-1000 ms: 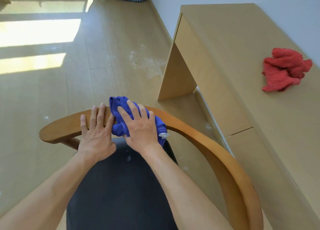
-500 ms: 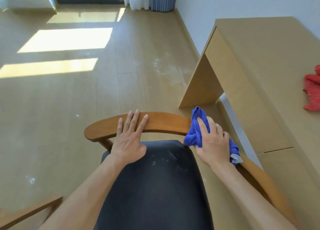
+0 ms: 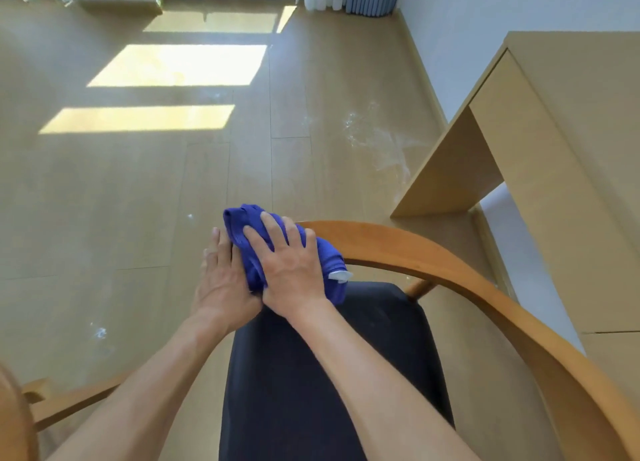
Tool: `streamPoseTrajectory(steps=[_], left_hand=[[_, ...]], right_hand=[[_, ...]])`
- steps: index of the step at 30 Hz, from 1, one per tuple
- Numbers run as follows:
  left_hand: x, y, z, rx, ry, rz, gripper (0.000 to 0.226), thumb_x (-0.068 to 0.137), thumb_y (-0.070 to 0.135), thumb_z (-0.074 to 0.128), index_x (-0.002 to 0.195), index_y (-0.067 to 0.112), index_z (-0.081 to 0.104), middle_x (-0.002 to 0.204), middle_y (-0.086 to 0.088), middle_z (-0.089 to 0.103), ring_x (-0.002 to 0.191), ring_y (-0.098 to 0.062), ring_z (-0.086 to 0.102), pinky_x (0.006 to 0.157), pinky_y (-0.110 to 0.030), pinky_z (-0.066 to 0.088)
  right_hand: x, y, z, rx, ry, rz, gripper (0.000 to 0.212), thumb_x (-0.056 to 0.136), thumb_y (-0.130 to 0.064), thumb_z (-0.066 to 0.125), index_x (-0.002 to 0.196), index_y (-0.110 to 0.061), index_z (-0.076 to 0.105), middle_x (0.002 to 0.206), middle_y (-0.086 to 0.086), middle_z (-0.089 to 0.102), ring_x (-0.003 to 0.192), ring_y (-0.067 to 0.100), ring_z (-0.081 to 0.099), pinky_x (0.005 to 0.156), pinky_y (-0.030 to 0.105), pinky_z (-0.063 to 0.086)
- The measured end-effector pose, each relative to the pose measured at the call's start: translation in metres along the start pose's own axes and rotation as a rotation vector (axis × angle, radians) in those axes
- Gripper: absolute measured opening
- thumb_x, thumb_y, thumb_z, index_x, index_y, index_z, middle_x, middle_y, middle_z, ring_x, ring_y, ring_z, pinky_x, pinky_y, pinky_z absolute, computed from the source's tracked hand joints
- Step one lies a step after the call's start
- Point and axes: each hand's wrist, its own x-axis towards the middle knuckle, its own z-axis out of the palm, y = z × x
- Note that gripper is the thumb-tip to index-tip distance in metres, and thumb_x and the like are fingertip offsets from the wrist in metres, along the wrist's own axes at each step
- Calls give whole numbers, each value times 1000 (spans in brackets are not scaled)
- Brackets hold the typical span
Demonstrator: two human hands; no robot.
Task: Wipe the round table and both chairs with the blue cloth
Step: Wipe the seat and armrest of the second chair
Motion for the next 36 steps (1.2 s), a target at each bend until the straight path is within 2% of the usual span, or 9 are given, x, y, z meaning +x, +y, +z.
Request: streamPoseTrajectory(steps=[5, 13, 18, 21, 24, 27, 32, 34, 36], left_hand=[[1, -2, 0, 42, -3, -35, 109, 74, 22, 61, 149, 18, -18, 158, -3, -22, 147, -25, -17, 120, -45, -1], [-1, 8, -16, 202, -137, -104, 107, 81, 37, 56, 146, 18, -26, 157, -5, -24, 146, -31, -16, 119, -51, 2], [-23, 34, -34, 153, -190, -152, 91, 85, 30, 47, 151, 14, -13, 159, -9, -19, 146, -33, -17, 119, -50, 3], [-54, 48, -37, 148, -213, -91, 89, 87, 28, 47, 152, 15, -11, 158, -9, -22, 146, -31, -19, 119, -48, 1], [-86, 65, -39, 103, -245, -66, 84, 88, 28, 46, 152, 15, -7, 159, -9, -20, 146, -30, -18, 119, -46, 1], [-120, 80, -44, 60, -268, -42, 80, 90, 28, 44, 153, 15, -5, 160, -8, -16, 146, -29, -16, 119, -45, 1], [-169, 83, -43, -13, -249, -6, 76, 91, 27, 41, 153, 17, -2, 161, -4, -10, 148, -25, -13, 120, -41, 3], [-182, 75, -32, 16, -248, -12, 73, 93, 28, 38, 153, 16, -1, 161, -5, -9, 148, -24, -11, 120, -40, 4], [-191, 66, -10, 63, -254, -26, 70, 95, 31, 35, 153, 15, -1, 161, -6, -9, 148, -25, -11, 121, -40, 5]], right_hand=[[-25, 42, -6, -75, 57, 24, 80, 69, -12, 69, 143, -24, 41, 151, 9, 37, 130, 33, 41, 95, 49, 38], [-180, 191, -52, -271, -79, 678, 79, 74, -18, 69, 146, -23, 35, 144, 8, 39, 118, 30, 46, 86, 43, 41], [-235, 188, -74, -417, -267, 830, 77, 81, -29, 58, 148, -30, 21, 141, 2, 34, 116, 22, 42, 86, 36, 40], [-266, 169, -88, -440, -302, 853, 78, 76, -25, 64, 147, -27, 30, 141, 4, 37, 114, 25, 45, 81, 37, 42], [-290, 146, -98, -388, -212, 748, 76, 52, -8, 84, 124, -10, 60, 117, 16, 57, 88, 37, 57, 65, 43, 46], [-316, 114, -93, -256, -434, 723, 61, 82, -28, 62, 138, -28, 37, 130, 0, 46, 111, 23, 51, 85, 35, 44], [-358, 81, -51, 225, -609, 867, 69, 87, -36, 48, 147, -35, 14, 141, -1, 32, 128, 17, 39, 100, 25, 36], [-365, 73, -32, 394, -573, 907, 68, 88, -28, 52, 147, -33, 19, 140, 2, 35, 124, 18, 43, 96, 22, 38], [-359, 63, -17, 460, -363, 893, 49, 80, -18, 54, 118, -48, 42, 113, -2, 51, 94, 11, 52, 77, 16, 41]])
